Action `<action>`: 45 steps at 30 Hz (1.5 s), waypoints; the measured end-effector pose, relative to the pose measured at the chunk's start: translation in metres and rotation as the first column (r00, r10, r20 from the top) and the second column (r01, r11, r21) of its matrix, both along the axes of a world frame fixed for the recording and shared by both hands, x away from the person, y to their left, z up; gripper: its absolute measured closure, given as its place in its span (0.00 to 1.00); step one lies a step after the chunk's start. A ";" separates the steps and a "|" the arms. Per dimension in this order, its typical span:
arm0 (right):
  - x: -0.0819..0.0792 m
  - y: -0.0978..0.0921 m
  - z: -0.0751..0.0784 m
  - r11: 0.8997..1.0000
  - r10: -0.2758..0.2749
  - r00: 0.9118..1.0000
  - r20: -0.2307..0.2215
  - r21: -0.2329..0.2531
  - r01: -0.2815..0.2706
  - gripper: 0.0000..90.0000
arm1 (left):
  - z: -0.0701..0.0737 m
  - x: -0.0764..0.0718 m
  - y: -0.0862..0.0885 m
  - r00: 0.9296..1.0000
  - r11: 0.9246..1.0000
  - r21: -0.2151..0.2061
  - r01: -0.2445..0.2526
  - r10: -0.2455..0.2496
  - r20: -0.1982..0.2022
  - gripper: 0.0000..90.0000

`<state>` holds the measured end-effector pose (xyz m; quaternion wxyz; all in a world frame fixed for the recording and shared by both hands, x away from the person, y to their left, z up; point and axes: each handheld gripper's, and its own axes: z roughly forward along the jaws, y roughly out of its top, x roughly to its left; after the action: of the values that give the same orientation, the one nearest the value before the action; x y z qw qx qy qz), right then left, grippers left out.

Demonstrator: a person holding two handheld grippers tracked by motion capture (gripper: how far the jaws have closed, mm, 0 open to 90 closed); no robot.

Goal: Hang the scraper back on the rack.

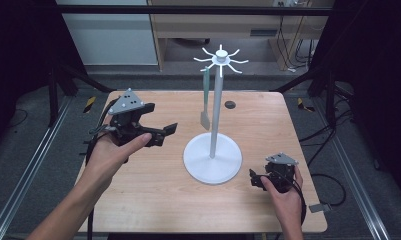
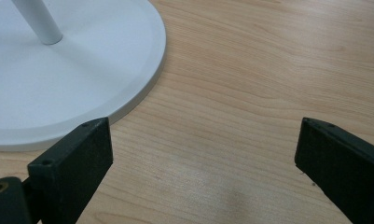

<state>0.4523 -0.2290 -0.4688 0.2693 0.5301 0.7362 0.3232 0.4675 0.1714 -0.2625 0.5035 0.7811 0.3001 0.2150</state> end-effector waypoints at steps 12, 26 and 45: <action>0.000 0.000 0.000 1.000 0.005 1.000 0.004 -0.002 -0.005 0.05 | -0.039 0.001 0.005 1.000 0.998 0.061 0.005 -0.005 -0.008 0.09; 0.000 0.001 0.000 1.000 0.008 1.000 0.007 -0.010 -0.008 0.05 | -0.105 0.000 0.016 0.994 0.996 0.084 0.007 0.002 -0.108 0.07; 0.000 0.003 -0.001 1.000 0.018 1.000 0.002 -0.016 -0.018 0.05 | -0.151 -0.006 0.054 0.987 0.993 0.105 -0.054 0.069 -0.142 0.07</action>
<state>0.4518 -0.2257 -0.4696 0.2712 0.5210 0.7433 0.3201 0.4619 0.2252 -0.4132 0.4332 0.8096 0.3488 0.1876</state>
